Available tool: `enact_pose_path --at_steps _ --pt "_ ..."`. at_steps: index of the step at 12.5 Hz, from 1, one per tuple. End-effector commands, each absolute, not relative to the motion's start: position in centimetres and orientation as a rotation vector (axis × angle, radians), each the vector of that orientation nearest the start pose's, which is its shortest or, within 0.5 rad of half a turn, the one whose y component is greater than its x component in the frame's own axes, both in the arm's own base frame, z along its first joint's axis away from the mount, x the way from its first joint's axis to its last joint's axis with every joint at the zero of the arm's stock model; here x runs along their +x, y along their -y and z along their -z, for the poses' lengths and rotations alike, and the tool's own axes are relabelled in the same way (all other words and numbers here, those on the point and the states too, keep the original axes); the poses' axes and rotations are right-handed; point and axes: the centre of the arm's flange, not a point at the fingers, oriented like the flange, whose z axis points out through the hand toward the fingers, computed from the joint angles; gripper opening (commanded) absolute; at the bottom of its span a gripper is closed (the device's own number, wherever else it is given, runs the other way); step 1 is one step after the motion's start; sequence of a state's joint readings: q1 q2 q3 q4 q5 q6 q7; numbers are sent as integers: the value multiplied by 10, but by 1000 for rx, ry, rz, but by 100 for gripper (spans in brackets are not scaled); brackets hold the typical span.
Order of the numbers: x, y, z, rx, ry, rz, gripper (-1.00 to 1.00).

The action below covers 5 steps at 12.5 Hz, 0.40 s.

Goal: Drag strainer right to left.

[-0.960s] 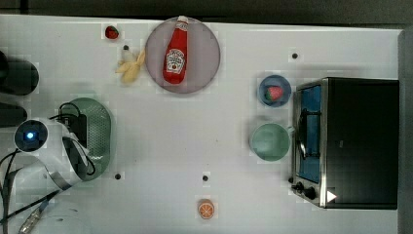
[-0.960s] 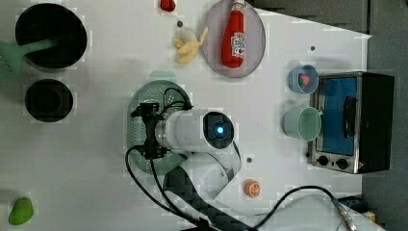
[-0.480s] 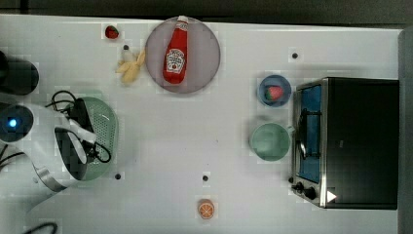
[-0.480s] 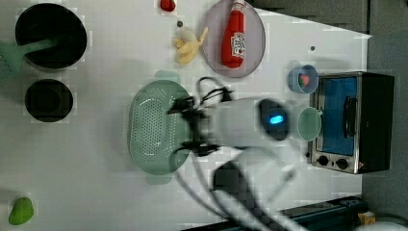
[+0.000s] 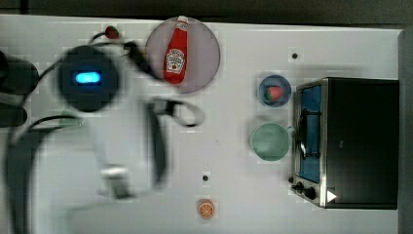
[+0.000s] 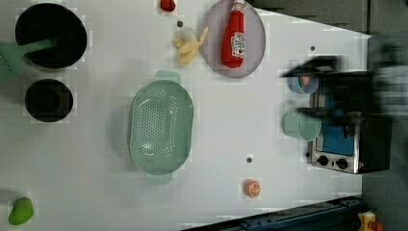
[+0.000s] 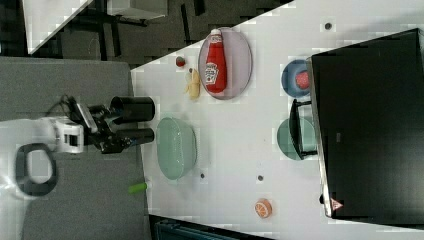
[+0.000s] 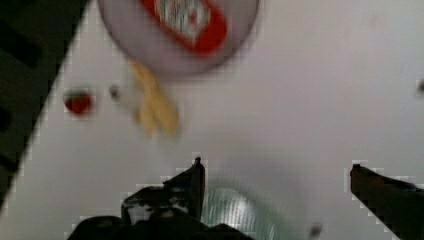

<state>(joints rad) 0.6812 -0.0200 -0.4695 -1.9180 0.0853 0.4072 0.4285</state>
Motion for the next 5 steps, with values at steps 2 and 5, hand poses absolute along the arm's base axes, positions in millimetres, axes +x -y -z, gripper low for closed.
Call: enact_pose_path --at_steps 2,5 --pt "520 48 -553 -2811 -1413 36 100" --pt "498 72 -577 -2828 -1370 52 100"
